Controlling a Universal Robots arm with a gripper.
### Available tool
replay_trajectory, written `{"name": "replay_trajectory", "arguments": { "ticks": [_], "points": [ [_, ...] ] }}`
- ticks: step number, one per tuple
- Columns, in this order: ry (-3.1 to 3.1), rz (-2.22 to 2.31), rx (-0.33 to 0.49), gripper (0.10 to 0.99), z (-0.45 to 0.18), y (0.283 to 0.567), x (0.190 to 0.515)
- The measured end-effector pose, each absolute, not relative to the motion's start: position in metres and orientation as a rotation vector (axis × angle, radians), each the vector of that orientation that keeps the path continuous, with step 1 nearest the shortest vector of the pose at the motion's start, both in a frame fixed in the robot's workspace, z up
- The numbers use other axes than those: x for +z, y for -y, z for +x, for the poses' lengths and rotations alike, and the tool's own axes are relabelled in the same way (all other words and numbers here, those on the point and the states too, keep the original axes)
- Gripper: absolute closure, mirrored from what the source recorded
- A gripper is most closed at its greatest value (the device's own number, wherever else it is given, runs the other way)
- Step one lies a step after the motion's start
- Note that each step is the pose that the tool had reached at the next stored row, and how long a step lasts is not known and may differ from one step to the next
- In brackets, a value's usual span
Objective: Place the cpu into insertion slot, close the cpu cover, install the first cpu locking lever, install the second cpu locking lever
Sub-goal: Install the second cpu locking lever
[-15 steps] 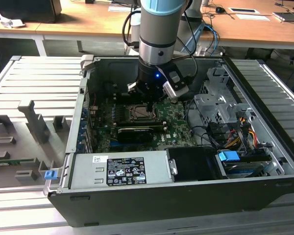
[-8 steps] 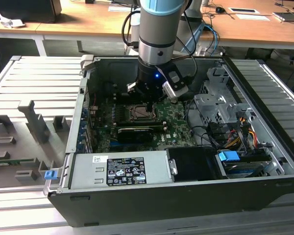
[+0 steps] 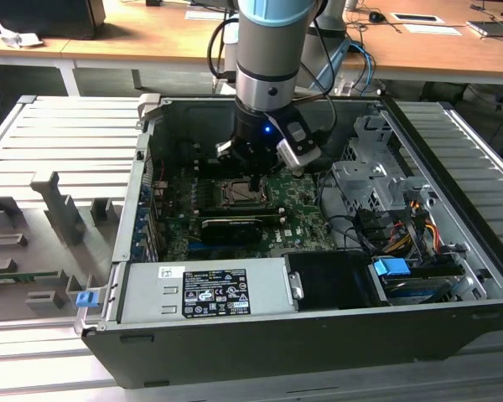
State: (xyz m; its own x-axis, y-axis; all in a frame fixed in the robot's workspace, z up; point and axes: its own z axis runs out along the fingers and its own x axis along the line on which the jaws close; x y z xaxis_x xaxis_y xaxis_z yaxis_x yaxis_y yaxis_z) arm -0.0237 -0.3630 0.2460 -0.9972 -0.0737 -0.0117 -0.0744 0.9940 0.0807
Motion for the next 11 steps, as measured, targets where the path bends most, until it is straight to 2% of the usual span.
{"name": "replay_trajectory", "arguments": {
  "ticks": [9, 11],
  "points": [
    [-3.128, -0.116, 0.134, 0.980, -0.034, 0.367, 0.245],
    [-3.125, -0.116, 0.168, 0.980, -0.035, 0.374, 0.242]
  ]
}}
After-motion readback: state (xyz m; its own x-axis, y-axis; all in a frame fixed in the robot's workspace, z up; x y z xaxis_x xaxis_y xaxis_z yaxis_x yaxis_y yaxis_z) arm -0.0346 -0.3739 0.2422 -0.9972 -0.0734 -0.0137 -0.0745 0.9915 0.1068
